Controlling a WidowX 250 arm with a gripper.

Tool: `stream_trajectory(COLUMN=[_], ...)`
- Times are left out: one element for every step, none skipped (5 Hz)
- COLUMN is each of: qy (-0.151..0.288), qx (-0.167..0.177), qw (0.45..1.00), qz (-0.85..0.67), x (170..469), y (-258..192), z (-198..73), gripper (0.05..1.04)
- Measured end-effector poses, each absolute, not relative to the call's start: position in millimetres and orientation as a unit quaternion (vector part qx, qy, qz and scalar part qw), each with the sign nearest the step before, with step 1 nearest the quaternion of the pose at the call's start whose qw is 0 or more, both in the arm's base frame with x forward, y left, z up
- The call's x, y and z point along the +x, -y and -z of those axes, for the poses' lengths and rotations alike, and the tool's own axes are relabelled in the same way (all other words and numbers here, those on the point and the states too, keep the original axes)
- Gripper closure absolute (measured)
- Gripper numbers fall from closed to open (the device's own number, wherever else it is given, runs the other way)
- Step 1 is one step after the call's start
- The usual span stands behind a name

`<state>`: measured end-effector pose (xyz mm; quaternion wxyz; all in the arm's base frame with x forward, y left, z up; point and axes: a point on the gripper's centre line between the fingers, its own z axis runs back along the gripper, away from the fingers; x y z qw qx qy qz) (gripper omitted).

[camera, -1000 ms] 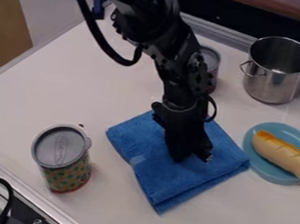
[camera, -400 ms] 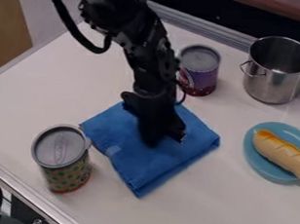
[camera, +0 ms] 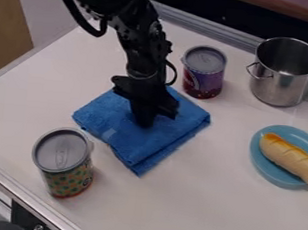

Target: Moved the blue cloth to the right side of the table

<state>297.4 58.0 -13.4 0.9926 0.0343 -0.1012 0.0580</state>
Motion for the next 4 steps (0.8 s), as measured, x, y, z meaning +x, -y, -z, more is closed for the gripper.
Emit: stream_trajectory(qy=[0.096, 0.088, 0.093, 0.095], qx=[0.039, 0.042, 0.049, 0.058], qw=[0.992, 0.991, 0.990, 0.986], qz=[-0.079, -0.092, -0.092, -0.122], x=[296.3, 298.3, 298.2, 302.3], y=[-69.5, -83.9, -91.5, -102.6], z=[11.0, 10.2, 9.7, 11.7], gripper=[1.031, 1.031, 1.031, 1.031])
